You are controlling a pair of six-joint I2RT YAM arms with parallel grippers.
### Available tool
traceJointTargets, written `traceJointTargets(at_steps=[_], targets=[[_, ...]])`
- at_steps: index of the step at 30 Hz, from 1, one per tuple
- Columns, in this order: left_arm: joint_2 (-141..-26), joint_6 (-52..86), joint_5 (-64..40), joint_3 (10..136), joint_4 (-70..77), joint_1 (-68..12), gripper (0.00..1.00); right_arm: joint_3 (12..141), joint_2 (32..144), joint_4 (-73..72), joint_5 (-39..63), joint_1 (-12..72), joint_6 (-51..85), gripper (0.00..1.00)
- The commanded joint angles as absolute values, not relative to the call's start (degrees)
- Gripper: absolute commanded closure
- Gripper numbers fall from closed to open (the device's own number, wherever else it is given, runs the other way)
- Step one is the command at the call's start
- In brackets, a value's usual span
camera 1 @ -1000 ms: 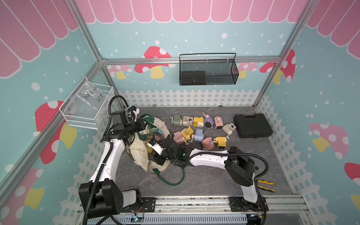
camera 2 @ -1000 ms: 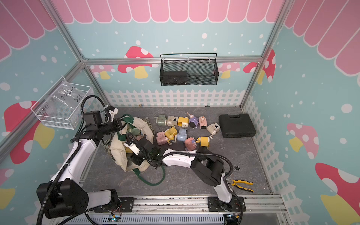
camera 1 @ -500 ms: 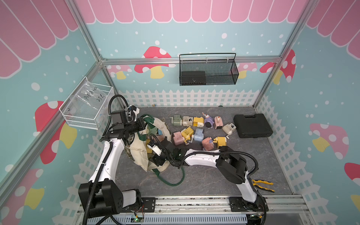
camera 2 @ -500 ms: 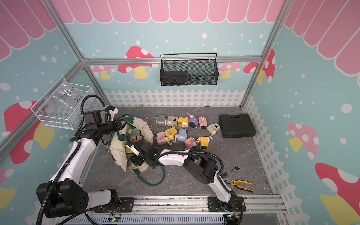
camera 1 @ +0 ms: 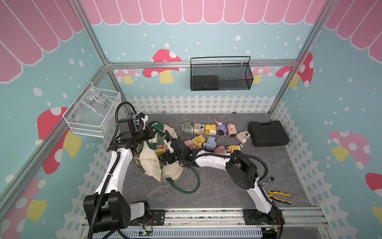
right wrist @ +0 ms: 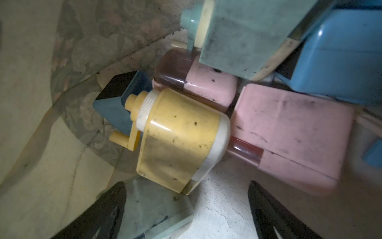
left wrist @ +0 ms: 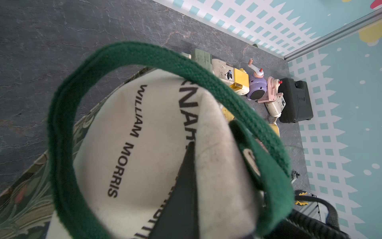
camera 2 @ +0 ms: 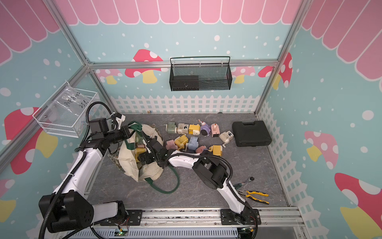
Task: Take out the pencil sharpeners from the tote bags
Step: Pick up the pencil sharpener from the canvas bag.
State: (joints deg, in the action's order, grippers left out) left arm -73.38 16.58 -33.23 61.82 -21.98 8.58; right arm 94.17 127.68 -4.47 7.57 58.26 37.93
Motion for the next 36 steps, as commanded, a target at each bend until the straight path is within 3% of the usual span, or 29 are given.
traceJointTargets(at_steps=[1, 10, 17, 28, 31, 36], targets=[[-71.2, 17.7, -37.0, 61.9, -16.6, 8.5, 1.0, 97.7, 131.1, -5.0, 11.1, 58.8, 44.9, 0.01], [-71.5, 18.0, -37.4, 61.7, -16.2, 8.5, 1.0, 107.6, 139.5, 0.3, 9.5, 59.6, 47.0, 0.0], [-71.9, 18.2, -37.7, 61.6, -15.9, 8.5, 1.0, 110.4, 143.1, 0.8, 2.4, 59.8, 47.2, 0.01], [-71.8, 17.6, -37.1, 61.7, -16.3, 8.5, 1.0, 106.2, 139.5, -5.6, -1.3, 59.8, 42.0, 0.22], [-71.8, 17.6, -37.0, 61.7, -16.4, 8.6, 1.0, 103.9, 137.6, -8.3, 0.0, 59.8, 40.5, 0.33], [-71.5, 17.5, -36.7, 61.6, -16.5, 8.7, 1.0, 99.1, 133.0, -10.6, 0.2, 59.9, 38.8, 0.35]])
